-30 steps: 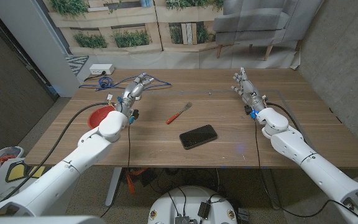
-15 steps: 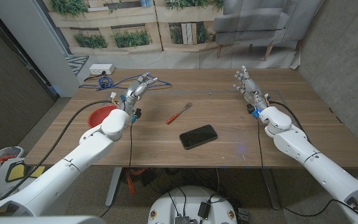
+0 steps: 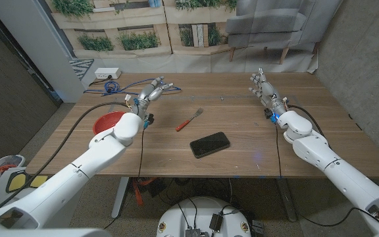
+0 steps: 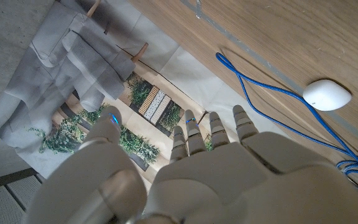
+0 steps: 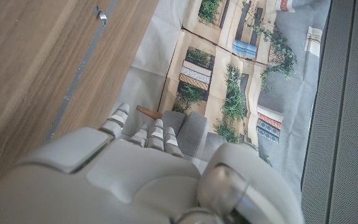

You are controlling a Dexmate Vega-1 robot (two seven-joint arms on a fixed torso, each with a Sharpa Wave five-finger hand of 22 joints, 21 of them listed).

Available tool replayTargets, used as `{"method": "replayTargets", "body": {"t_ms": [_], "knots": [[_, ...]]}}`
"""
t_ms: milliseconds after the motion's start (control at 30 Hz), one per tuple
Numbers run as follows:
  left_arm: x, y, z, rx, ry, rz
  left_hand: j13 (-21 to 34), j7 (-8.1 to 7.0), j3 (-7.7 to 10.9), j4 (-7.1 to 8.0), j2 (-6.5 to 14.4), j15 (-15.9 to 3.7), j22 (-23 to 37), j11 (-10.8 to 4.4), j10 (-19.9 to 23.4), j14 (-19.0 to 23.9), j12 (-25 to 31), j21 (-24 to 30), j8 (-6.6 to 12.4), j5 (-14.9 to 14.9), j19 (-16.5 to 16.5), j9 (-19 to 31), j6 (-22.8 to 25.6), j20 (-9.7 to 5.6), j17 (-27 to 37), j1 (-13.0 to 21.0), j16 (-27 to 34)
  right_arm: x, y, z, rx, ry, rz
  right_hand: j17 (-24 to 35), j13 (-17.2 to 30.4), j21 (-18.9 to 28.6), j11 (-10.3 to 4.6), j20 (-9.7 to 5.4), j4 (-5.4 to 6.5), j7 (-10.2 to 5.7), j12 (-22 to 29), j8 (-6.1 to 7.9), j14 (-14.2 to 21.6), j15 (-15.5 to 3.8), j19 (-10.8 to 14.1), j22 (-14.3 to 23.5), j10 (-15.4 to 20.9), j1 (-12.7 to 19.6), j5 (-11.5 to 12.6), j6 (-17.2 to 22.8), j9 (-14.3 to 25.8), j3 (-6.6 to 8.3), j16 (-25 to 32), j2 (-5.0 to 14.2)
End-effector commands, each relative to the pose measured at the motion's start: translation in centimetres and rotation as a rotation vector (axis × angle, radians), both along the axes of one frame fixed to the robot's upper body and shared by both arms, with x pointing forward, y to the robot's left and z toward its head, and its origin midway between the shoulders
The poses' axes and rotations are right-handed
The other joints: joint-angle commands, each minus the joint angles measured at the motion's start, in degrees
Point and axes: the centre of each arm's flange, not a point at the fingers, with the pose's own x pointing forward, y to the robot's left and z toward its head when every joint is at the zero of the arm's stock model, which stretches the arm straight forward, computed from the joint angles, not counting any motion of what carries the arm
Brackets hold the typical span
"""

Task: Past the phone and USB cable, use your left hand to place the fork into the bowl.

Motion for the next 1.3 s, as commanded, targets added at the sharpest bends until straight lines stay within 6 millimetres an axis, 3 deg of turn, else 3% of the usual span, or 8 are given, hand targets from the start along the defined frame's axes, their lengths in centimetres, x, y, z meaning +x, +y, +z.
{"method": "replayTargets", "body": {"t_ms": [33, 633, 1300], "knots": [[-0.3, -0.3, 0.9, 0.039, -0.029, 0.056, 0.2, -0.01, -0.01, 0.39, -0.2, 0.34, 0.2, -0.41, 0.6, 0.4, 0.2, 0.4, -0.01, 0.0, 0.3, 0.1, 0.3, 0.33, 0.3, -0.2, -0.1, 0.4, -0.4, 1.4, -0.031, -0.023, 0.01, 0.0, 0.1, 0.3, -0.02, 0.0, -0.37, -0.19, 0.0, 0.29, -0.3, -0.41, 0.0, 0.3, 0.2, 0.4, -0.1, -0.3, 0.3, 0.08, -0.1, 0.01], [-0.6, -1.4, 2.0, 0.252, 0.015, 0.224, 0.5, -0.16, -0.63, 0.89, -0.6, 0.13, 0.3, -0.7, 1.1, 0.5, 0.3, 0.5, -0.21, -0.1, 0.4, 0.1, 0.6, 0.33, 0.4, -0.8, -0.1, 0.4, -0.4, 2.3, -0.065, -0.033, 0.035, 0.0, 0.1, 0.4, -0.14, 0.0, -0.52, -0.22, -0.1, 0.31, -0.2, -0.57, 0.1, 0.3, 0.1, 0.6, -0.3, -0.3, 0.3, 0.22, -0.1, 0.04], [-0.4, -2.3, 2.1, 0.349, 0.032, 0.278, 0.9, -0.37, -1.1, 1.07, -0.9, -0.12, 0.3, -1.46, 2.1, 0.8, 0.7, 0.5, -0.38, 0.0, 0.6, 0.1, 0.8, 0.3, 0.4, -1.0, -0.1, 0.0, 0.0, 3.6, -0.086, -0.089, 0.062, 0.0, 0.2, 0.5, -0.27, -0.08, -0.62, -0.32, 0.0, 0.45, 0.1, -0.8, 0.5, 0.3, 0.5, 0.9, -0.4, -0.1, 0.3, 0.39, 0.1, 0.17]]}}
